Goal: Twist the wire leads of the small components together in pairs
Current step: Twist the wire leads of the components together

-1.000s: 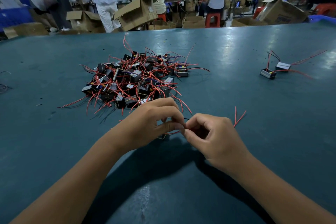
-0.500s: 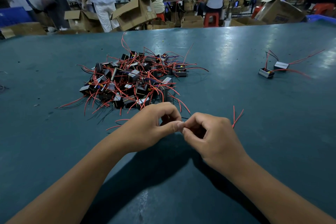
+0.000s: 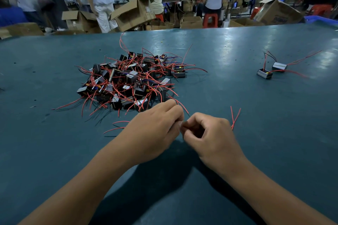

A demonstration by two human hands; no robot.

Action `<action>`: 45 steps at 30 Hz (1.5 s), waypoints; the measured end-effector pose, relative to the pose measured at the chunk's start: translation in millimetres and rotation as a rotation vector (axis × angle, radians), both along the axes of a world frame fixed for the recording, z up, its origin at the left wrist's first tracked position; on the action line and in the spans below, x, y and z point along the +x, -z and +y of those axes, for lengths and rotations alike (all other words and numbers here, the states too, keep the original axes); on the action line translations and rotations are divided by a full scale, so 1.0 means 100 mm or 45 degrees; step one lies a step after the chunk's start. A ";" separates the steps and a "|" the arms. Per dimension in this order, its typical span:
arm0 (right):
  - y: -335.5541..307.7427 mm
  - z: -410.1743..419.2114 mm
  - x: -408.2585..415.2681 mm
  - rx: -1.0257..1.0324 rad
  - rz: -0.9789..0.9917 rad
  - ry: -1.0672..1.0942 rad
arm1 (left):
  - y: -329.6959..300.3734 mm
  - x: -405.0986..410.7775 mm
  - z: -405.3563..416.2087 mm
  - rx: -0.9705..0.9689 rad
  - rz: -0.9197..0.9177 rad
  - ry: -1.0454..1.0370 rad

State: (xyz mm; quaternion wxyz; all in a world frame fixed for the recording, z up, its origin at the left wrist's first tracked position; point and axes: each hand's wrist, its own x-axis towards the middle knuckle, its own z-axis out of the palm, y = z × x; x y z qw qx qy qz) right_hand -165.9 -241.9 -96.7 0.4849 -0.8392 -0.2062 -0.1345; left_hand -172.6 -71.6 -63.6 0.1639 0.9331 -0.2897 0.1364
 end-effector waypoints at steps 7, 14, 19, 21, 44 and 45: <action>0.01 0.01 -0.01 -0.068 -0.096 0.012 | 0.07 0.04 -0.07 -0.415 0.383 -0.197; 0.03 -0.02 0.03 0.053 0.004 0.034 | 0.08 0.10 0.06 -0.486 0.337 -0.117; 0.05 -0.03 0.08 0.102 0.032 0.051 | 0.11 0.14 0.10 -0.596 0.502 -0.021; 0.05 -0.04 0.09 0.113 0.053 0.042 | 0.14 0.15 0.09 -0.674 0.545 -0.022; -0.07 -0.07 0.08 0.077 0.439 -0.020 | 0.18 0.12 0.12 -0.628 0.719 0.124; -0.08 -0.07 0.08 0.079 0.466 -0.030 | 0.18 0.12 0.12 -0.629 0.728 0.132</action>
